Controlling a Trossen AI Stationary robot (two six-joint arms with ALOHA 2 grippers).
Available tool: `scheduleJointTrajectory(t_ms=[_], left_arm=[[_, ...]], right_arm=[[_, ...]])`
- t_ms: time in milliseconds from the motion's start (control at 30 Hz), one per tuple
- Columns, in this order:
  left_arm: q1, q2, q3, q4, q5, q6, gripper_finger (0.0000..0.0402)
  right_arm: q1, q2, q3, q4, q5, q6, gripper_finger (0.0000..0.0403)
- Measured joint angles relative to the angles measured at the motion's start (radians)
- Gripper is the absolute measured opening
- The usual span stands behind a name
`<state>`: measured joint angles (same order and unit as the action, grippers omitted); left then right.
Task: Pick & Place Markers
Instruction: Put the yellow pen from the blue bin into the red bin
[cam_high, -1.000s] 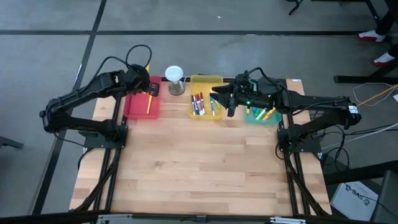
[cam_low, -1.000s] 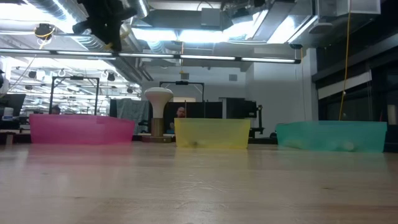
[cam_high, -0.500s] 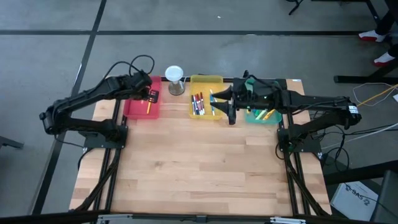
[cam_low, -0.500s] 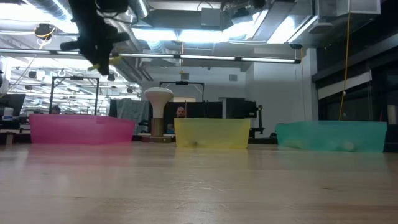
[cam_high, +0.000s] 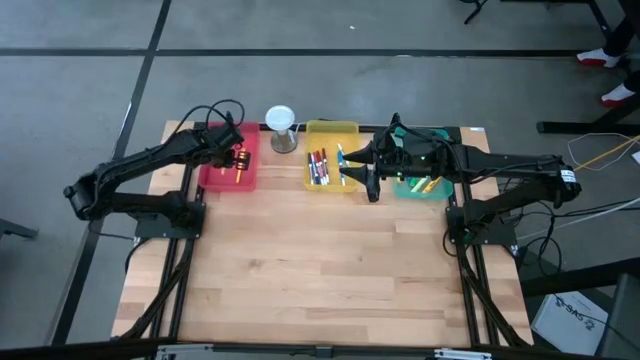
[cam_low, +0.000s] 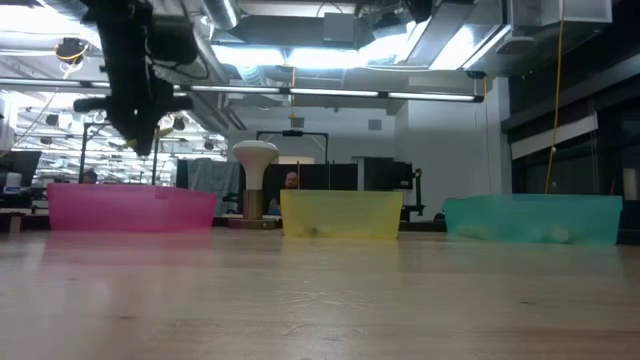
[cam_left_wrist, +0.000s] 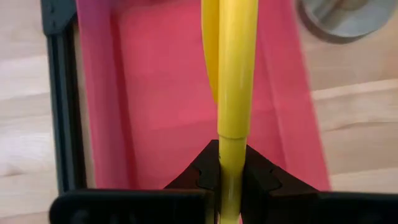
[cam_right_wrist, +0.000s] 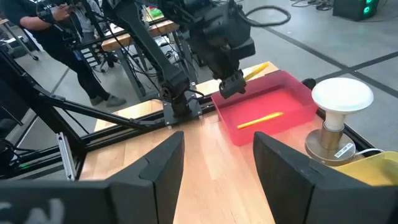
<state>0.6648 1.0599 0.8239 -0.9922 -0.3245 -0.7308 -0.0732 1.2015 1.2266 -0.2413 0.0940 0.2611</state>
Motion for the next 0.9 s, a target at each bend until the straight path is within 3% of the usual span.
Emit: scheduleJointTrajectory(t_ms=[367, 900], left_arm=[[0.137, 0.018, -0.154, 0.219, 0.074, 0.060, 0.0022], [0.248, 0.191, -0.161, 0.272, 0.154, 0.195, 0.0023]], right_arm=[[0.000, 0.000, 0.000, -0.012, 0.000, 0.024, 0.0189], [0.000, 0.000, 0.000, -0.015, 0.000, 0.030, 0.0189]])
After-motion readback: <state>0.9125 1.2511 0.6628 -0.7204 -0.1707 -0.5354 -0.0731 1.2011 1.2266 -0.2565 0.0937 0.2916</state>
